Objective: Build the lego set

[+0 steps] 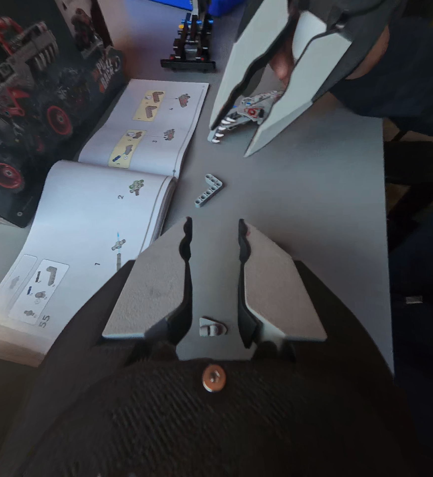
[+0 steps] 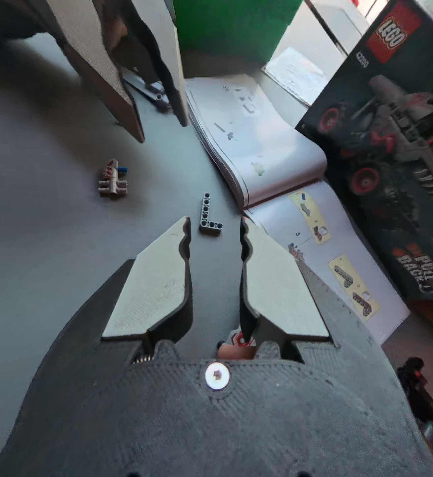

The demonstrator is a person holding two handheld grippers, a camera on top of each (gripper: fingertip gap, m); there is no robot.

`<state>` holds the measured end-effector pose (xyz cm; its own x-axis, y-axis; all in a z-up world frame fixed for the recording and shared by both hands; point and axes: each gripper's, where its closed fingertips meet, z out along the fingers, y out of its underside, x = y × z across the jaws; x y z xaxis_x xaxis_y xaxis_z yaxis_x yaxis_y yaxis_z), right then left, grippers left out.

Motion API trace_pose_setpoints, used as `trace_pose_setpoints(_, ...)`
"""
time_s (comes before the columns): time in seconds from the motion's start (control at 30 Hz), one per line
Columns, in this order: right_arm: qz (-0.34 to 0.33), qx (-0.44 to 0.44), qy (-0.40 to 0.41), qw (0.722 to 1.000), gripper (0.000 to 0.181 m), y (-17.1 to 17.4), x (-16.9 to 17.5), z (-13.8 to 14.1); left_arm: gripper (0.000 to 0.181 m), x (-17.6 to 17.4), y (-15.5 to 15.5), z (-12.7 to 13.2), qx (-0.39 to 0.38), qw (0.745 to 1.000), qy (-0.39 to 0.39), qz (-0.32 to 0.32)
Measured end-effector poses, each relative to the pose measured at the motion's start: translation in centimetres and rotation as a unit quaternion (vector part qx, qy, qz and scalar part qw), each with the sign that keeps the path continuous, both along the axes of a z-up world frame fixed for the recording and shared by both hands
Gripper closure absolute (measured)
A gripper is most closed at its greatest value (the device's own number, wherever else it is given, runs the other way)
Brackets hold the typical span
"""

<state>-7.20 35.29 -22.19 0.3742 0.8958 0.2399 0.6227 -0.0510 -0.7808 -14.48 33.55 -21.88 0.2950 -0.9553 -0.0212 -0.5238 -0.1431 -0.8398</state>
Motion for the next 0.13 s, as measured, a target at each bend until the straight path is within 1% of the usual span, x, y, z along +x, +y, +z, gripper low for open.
trace_pose_setpoints(0.07, -0.024, -0.004, 0.038, 0.999, 0.150, -0.3, 0.7, 0.5, 0.148, 0.1, -1.9, -0.6, -0.007, 0.999, 0.016, -0.048)
trace_pose_setpoints(0.13, -0.028, -0.026, 0.073, 0.997, 0.153, -1.5, 1.3, 0.8, 0.149, -0.5, -2.4, -1.6, 0.006, 0.997, 0.050, -0.060)
